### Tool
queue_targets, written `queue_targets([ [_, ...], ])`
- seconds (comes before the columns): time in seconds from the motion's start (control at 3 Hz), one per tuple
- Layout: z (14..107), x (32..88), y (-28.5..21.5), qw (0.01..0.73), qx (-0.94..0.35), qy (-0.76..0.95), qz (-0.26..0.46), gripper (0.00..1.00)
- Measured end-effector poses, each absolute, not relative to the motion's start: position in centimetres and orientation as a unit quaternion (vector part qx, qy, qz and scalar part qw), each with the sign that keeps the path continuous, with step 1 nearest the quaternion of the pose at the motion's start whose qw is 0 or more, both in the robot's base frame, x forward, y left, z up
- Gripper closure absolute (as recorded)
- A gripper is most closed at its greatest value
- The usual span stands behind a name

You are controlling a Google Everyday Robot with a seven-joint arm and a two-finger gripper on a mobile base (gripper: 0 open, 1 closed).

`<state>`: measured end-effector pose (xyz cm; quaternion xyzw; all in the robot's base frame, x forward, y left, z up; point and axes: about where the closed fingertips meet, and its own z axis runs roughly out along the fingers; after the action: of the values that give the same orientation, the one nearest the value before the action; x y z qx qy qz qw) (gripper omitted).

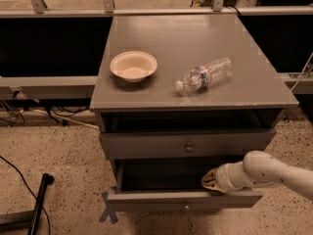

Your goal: Open middle drawer

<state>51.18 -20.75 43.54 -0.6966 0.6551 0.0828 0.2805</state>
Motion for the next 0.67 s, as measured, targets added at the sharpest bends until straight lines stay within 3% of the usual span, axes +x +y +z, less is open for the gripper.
queue_targets([
  [0.67, 41.31, 53.04, -20.52, 0.275, -0.698, 0.653, 0.101, 1.0],
])
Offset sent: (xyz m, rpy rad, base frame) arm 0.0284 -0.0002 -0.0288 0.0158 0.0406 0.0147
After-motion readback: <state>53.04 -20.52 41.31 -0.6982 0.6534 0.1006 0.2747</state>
